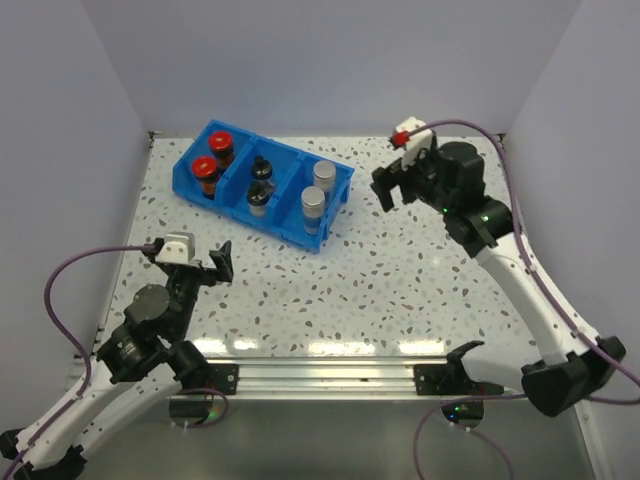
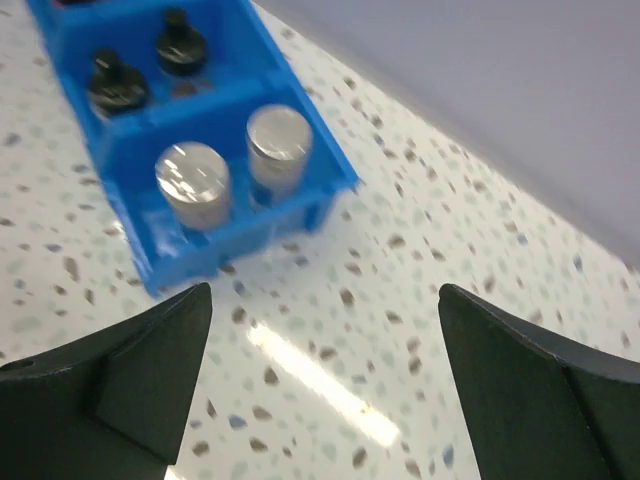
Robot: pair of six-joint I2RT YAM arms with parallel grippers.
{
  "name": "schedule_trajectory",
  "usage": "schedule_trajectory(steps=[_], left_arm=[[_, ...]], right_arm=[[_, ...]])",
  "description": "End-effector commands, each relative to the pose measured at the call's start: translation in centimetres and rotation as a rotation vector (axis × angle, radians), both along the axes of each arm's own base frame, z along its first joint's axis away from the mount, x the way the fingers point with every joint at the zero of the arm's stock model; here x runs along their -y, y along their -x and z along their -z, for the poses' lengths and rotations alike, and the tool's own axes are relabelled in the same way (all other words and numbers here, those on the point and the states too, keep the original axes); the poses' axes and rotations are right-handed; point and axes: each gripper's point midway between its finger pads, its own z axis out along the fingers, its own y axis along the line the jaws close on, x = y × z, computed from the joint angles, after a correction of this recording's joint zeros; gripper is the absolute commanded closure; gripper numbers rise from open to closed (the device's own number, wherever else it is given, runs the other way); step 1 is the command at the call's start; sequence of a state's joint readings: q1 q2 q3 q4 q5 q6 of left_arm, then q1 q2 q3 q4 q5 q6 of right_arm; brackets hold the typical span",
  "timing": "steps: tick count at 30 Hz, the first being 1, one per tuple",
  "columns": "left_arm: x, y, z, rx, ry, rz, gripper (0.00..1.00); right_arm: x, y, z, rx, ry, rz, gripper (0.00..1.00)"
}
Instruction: Organize the condiment bottles
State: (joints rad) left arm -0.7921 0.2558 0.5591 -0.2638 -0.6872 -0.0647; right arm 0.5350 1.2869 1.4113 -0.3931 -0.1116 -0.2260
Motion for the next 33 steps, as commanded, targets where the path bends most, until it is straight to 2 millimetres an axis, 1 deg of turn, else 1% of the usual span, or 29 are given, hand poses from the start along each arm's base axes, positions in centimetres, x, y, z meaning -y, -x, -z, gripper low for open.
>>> schedule_trajectory(steps=[1,2,3,4,5,6,7,8,9,10,11,12,13,14,15,16,17,18,19,20,21,22,23,24,26,28,30,33], left_arm=[[0.8,-0.7,-0.8,0.003,0.023,0.002,0.0],[0.9,-1.0,-0.9,0.0,0.016,-0.002,0.0],[0.8,-1.2,-0.8,-0.008,0.006,-0.02,0.0],[0.6,-1.8,-0.2,-0.037,-0.028,-0.057,0.0],[0.3,-2.1,0.0,-0.049,-0.048,-0.082,0.0],[0.2,-2.4,-0.1,-0.054,-0.056,-0.093,0.0],[0.7,-2.9,0.2,-0.07,-0.073,-0.08,0.0],[0.0,-3.5,0.3,-0.073,-0.072,-0.108,0.0],[-0.1,-3.9,0.3,-0.077,-0.07,-0.108,0.0],[0.6,-4.6,0.7,-0.098,-0.075,-0.067,0.0],[-0.7,-5.3,0.8,-0.105,-0.06,-0.111,0.0],[-0.9,-5.8,0.9,-0.115,-0.052,-0.111,0.0],[-0.3,-6.5,1.7,-0.148,-0.054,-0.074,0.0],[-1.5,-7.1,2.0,-0.164,-0.031,-0.108,0.0],[-1.0,-7.8,2.6,-0.196,-0.023,-0.067,0.0],[-1.2,-8.1,3.0,-0.21,-0.01,-0.069,0.0],[-1.9,-8.4,3.3,-0.222,0.011,-0.092,0.0],[-2.0,-8.6,3.7,-0.236,0.017,-0.096,0.0],[-2.0,-8.7,4.1,-0.248,0.022,-0.096,0.0],[-2.5,-8.8,4.4,-0.257,0.032,-0.111,0.0],[-2.6,-8.8,5.1,-0.271,0.034,-0.112,0.0],[-2.8,-8.8,5.3,-0.275,0.034,-0.113,0.0],[-3.0,-8.7,5.2,-0.273,0.031,-0.119,0.0],[-3.0,-8.5,5.4,-0.273,0.028,-0.117,0.0],[-3.1,-8.1,4.8,-0.241,0.027,-0.113,0.0],[-3.1,-7.8,4.7,-0.231,0.027,-0.108,0.0],[-3.1,-7.6,4.5,-0.221,0.026,-0.106,0.0],[-3.1,-7.6,4.5,-0.22,0.022,-0.107,0.0]], right_arm=[[6.7,1.6,2.9,-0.052,-0.004,0.157,0.01],[8.1,2.2,3.0,-0.044,-0.003,0.193,0.01],[9.3,2.7,4.7,-0.071,0.009,0.234,0.01],[11.6,3.3,3.9,-0.034,-0.006,0.314,0.01],[12.6,3.6,4.4,-0.041,-0.005,0.351,0.01],[13.5,3.9,5.5,-0.069,-0.006,0.379,0.01],[15.3,4.2,5.5,-0.068,-0.015,0.444,0.01],[16.1,4.4,6.1,-0.085,-0.019,0.471,0.01],[16.9,4.7,7.4,-0.112,-0.026,0.505,0.01],[18.1,4.8,7.1,-0.089,-0.047,0.546,0.01],[18.7,5.0,7.5,-0.085,-0.053,0.571,0.01],[19.2,5.0,8.8,-0.109,-0.063,0.602,0.01],[20.1,5.0,9.1,-0.11,-0.069,0.633,0.01],[20.4,4.9,9.3,-0.114,-0.087,0.656,0.01],[21.5,5.0,10.1,-0.125,-0.088,0.708,0.01],[21.9,4.8,10.0,-0.112,-0.1,0.728,0.01],[22.4,4.8,10.0,-0.104,-0.12,0.759,0.01],[23.3,4.9,10.6,-0.099,-0.111,0.808,0.01],[24.1,4.9,10.3,-0.079,-0.149,0.855,0.01],[24.4,5.0,10.7,-0.082,-0.179,0.891,0.02],[25.1,5.3,10.5,-0.06,-0.189,0.933,0.01],[25.4,5.3,10.2,-0.04,-0.205,0.952,0.01],[25.6,5.5,10.6,-0.041,-0.222,0.969,0.02],[25.8,5.7,10.3,-0.023,-0.232,0.984,0.01],[26.7,6.2,10.6,-0.008,-0.245,1.042,0.01],[27.2,6.6,10.0,0.014,-0.257,1.073,0.01],[27.3,6.9,9.3,0.032,-0.282,1.08,0.02],[27.4,7.1,8.8,0.049,-0.299,1.089,0.01]])
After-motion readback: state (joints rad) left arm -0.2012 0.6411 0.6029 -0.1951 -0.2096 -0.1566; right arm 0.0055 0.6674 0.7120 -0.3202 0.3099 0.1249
